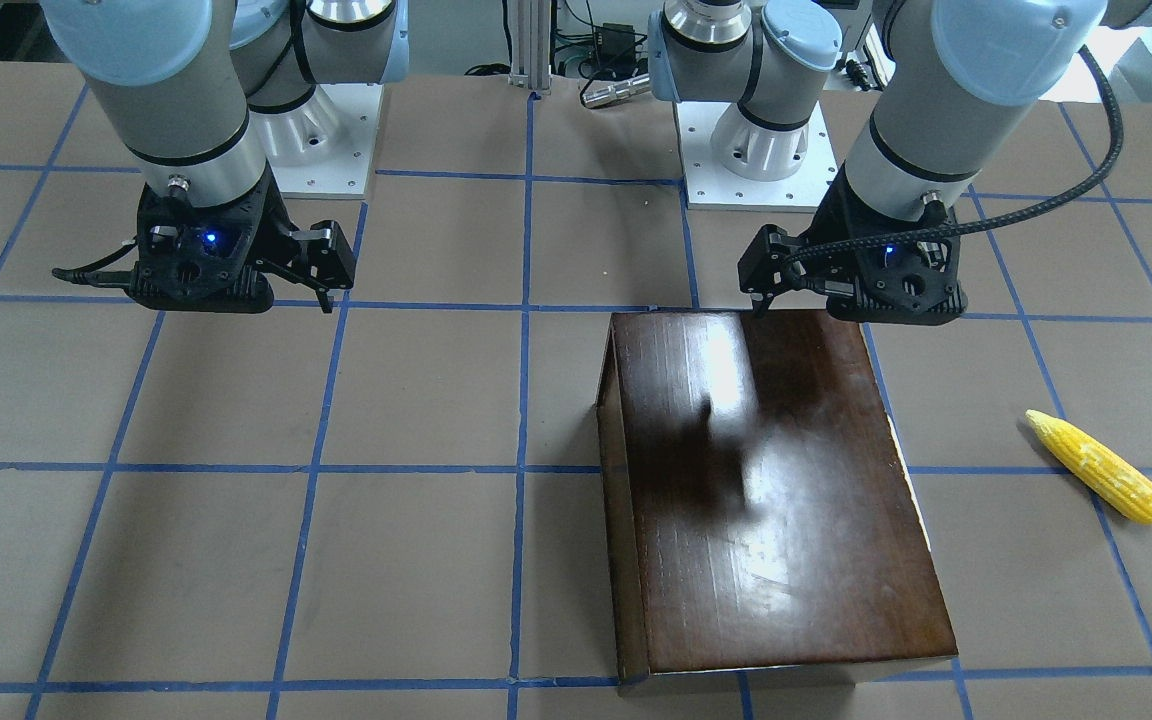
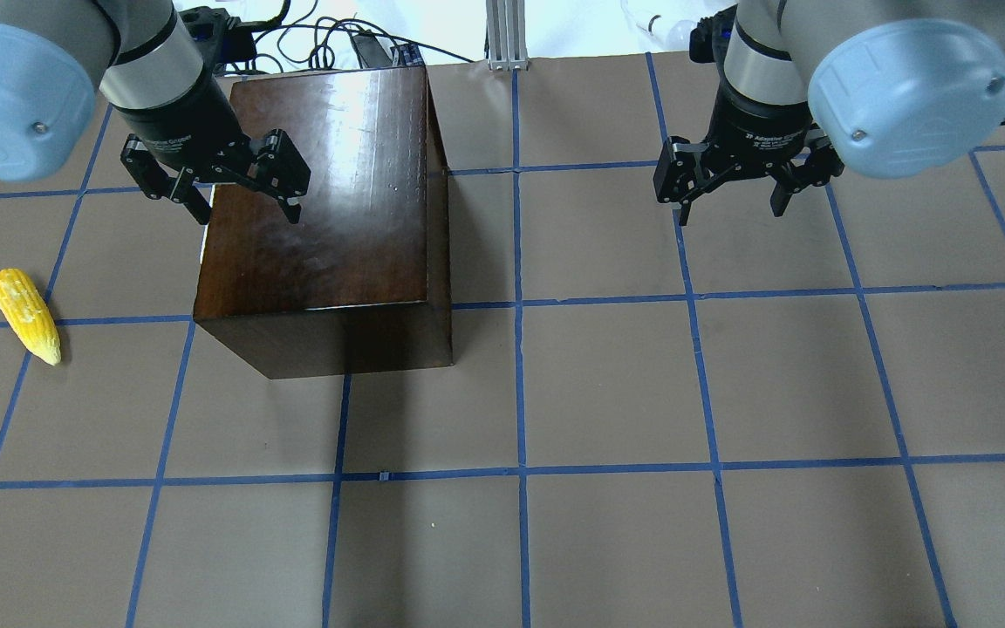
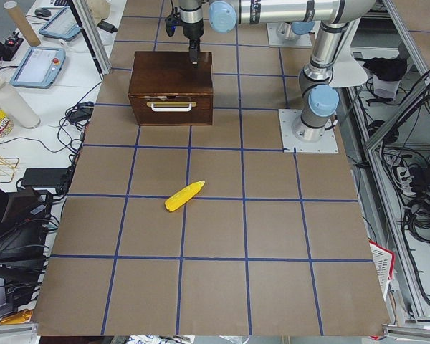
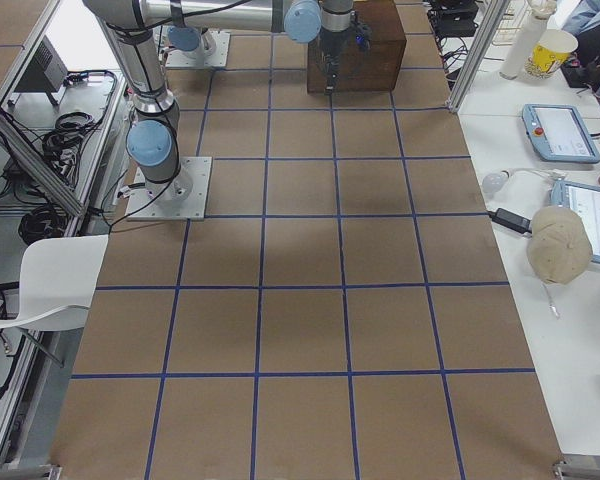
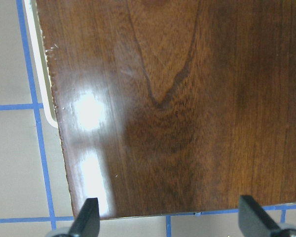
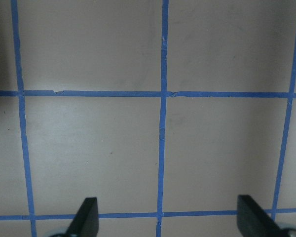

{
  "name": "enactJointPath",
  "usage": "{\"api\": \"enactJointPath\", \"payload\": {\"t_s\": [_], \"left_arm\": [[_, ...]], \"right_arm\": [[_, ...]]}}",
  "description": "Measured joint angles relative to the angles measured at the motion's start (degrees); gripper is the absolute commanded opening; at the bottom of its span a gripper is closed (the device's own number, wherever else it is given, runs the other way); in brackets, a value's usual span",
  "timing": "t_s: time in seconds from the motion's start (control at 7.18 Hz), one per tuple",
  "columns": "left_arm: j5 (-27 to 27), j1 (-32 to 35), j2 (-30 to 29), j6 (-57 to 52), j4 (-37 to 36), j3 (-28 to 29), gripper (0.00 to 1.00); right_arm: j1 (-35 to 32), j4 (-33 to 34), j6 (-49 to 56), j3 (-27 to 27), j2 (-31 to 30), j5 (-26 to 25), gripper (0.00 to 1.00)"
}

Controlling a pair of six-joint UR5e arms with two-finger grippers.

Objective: Open drawer and put corn inside

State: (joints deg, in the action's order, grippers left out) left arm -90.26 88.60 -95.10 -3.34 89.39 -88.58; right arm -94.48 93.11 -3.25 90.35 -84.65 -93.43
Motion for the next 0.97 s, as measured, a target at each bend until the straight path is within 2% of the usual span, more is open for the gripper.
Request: {"api": "enactJointPath", "payload": {"t_s": [0.7,0.97], "left_arm": [[-0.5,0.2,0.4,0.1,0.1,0.2,1.00],[-3.2,0.3,0.7,0.1,0.2,0.0,1.00]], "right_arm": [[0.0,0.0,0.0,0.0,-0.1,0.0,1.00],[0.0,0.0,0.0,0.0,-0.1,0.0,1.00]]}}
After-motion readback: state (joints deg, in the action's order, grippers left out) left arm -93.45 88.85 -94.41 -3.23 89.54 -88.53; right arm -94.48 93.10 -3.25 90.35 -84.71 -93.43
